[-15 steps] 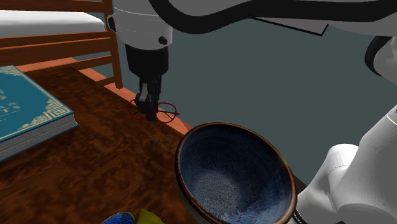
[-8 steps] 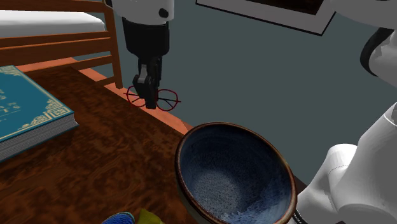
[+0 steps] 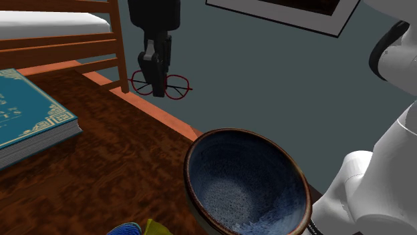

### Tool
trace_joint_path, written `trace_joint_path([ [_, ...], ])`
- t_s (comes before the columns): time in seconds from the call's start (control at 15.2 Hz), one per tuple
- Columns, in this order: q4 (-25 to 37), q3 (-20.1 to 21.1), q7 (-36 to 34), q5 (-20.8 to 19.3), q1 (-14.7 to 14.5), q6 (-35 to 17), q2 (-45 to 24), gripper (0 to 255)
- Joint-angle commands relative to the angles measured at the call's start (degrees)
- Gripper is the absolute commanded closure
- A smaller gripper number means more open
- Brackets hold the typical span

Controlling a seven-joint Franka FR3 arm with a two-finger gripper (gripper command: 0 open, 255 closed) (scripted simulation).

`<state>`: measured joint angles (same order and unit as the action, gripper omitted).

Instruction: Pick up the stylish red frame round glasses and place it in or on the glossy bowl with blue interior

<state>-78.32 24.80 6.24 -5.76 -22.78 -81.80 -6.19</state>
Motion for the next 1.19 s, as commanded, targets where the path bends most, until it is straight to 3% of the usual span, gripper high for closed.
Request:
trace_joint_path([
  [0.0, 2.58, 0.16, -0.22, -0.37, -0.32, 1.88, -0.81, 255],
  [0.66, 17.88, 0.89, -1.03, -3.30, -2.74, 11.92, -6.65, 255],
  [1.12, -2.96, 1.28, -2.87, 4.74, -1.14, 6.99, 10.80, 255],
])
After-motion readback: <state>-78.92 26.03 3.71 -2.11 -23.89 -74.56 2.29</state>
